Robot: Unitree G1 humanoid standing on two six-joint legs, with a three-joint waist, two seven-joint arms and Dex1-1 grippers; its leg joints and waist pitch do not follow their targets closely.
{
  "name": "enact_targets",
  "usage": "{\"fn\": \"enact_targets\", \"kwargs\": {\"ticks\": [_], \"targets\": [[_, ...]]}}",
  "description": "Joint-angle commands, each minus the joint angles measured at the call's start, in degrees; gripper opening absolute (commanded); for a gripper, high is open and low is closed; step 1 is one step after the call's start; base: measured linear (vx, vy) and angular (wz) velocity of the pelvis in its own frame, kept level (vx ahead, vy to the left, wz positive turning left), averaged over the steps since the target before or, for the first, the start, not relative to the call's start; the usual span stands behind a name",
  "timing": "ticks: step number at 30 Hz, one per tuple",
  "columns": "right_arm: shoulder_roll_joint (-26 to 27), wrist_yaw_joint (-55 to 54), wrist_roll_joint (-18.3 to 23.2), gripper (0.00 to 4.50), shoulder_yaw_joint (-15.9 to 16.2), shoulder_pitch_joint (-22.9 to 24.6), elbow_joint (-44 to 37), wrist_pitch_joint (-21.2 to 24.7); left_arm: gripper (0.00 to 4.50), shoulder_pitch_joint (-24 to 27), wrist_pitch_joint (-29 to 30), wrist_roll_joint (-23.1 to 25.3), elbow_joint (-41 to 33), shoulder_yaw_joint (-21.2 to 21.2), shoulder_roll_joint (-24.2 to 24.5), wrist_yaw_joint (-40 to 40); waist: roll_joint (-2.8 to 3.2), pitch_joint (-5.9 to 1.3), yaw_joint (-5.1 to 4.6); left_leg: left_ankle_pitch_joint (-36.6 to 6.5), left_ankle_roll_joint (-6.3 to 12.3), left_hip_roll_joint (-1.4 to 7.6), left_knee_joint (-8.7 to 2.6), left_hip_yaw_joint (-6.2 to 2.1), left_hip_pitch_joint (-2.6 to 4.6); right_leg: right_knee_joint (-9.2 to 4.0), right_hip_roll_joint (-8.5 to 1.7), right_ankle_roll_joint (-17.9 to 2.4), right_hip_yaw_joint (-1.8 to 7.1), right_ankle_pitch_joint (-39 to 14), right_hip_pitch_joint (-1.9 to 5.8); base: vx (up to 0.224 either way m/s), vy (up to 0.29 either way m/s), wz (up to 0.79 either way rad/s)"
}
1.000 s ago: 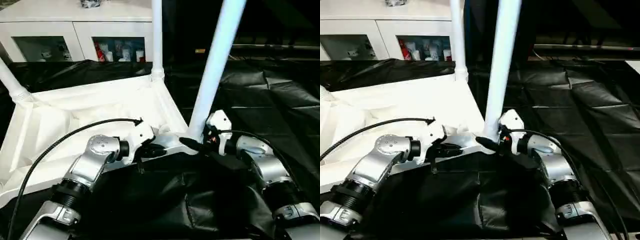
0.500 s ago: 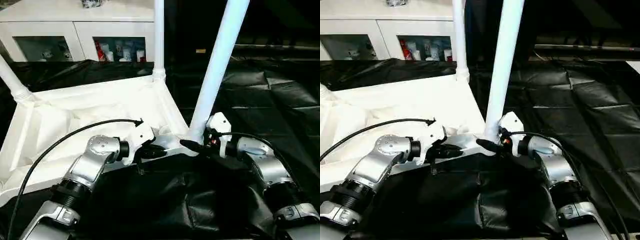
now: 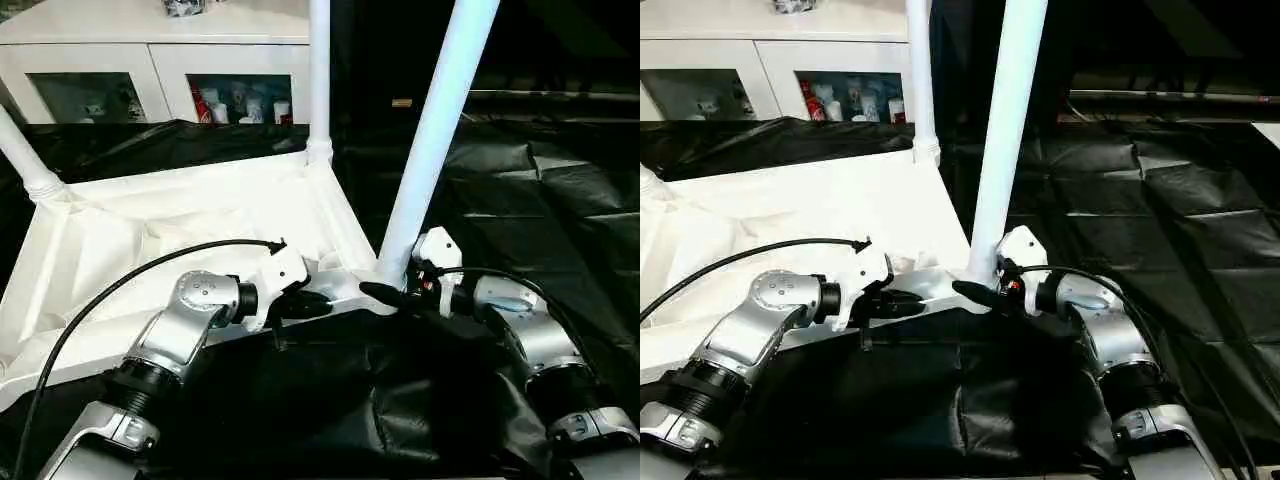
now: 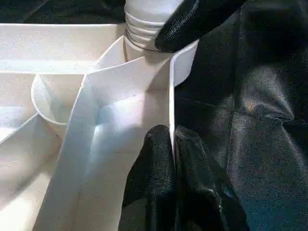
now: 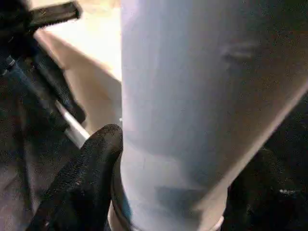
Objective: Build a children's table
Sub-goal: Rotate leg to tighten
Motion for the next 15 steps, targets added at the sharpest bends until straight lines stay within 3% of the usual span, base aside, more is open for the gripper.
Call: {"fn": "enact_targets", "kwargs": {"ticks": [1,2,3,5,7,9,12,14,15], "targets": [[2.04,-7.07,1.09,2.76,-3.4,-0.74,4.52,2.74,0.0,-1.53,-1.24,1.13,1.22,0.47,-1.33,3.92,-0.77,-3.92,-0.13,-8.51,4.35,1.95,-3.67,-0.3,0.25,-4.0,-3.46,-12.74,2.98,-10.4,3.38,0.0,0.0,0.0],[2.55,-8.76,1.23,2.76,-4.09,-1.1,5.4,3.02,0.0,-1.8,-1.08,1.55,1.84,0.63,-1.6,5.11,-0.72,-3.81,-0.24,-9.07,3.98,1.99,-3.78,-0.3,0.34,-4.15,-3.48,-12.61,3.0,-11.24,3.26,0.0,0.0,0.0],[4.4,-15.93,0.91,2.76,-6.13,-2.64,9.07,3.42,0.0,-3.02,-0.82,2.72,4.4,1.38,-2.87,9.29,-0.54,-3.64,-0.5,-11.18,2.42,1.83,-4.05,-0.38,0.71,-4.61,-3.43,-11.8,2.91,-15.34,3.06,0.0,0.0,0.0],[6.63,-24.08,0.42,2.75,-7.74,-4.29,12.59,3.87,0.0,-4.52,0.45,3.78,6.81,2.07,-4.72,14.11,-0.56,-3.73,-0.69,-12.42,0.95,1.87,-4.18,-0.54,0.77,-4.87,-3.66,-10.74,2.87,-17.81,3.27,0.0,0.0,0.0],[7.93,-28.55,0.13,2.75,-8.44,-5.26,14.27,4.03,0.0,-5.41,1.39,4.38,8.01,2.28,-5.9,16.79,-0.57,-3.6,-0.95,-13.22,0.48,1.82,-4.28,-0.53,0.75,-5.06,-3.61,-10.15,2.89,-18.5,3.06,0.0,0.0,0.0],[11.7,-40.8,-0.64,2.74,-9.89,-8.25,18.82,4.67,0.0,-8.23,4.39,5.6,11.85,3.46,-10.09,25.93,-0.42,-3.55,-1.17,-13.66,0.0,1.71,-4.28,-0.49,0.98,-5.24,-3.57,-9.98,2.95,-19.07,2.78,0.0,0.0,0.0],[15.08,-48.42,-1.73,2.74,-10.11,-11.46,22.74,4.38,0.0,-10.29,5.16,6.69,14.72,3.28,-13.51,31.53,-0.63,-3.67,-1.27,-13.62,-0.08,1.59,-4.26,-0.55,0.78,-5.3,-3.59,-9.34,2.82,-19.55,2.92,0.0,0.0,0.0],[15.64,-49.24,-2.23,2.74,-9.89,-12.16,23.54,3.97,0.0,-10.62,4.82,6.98,15.28,3.14,-14.04,32.18,-0.63,-3.75,-1.19,-13.72,0.28,1.56,-4.22,-0.56,0.72,-5.36,-3.64,-8.97,2.75,-19.06,2.97,0.0,0.0,0.0],[16.11,-49.21,-2.58,2.74,-9.56,-13.05,24.67,3.09,0.0,-10.88,3.83,7.62,15.92,2.67,-14.19,32.43,-0.95,-3.84,-1.2,-13.16,0.75,1.59,-4.19,-0.5,0.52,-5.25,-3.61,-8.94,2.8,-17.63,3.01,0.0,0.0,0.0]]}}
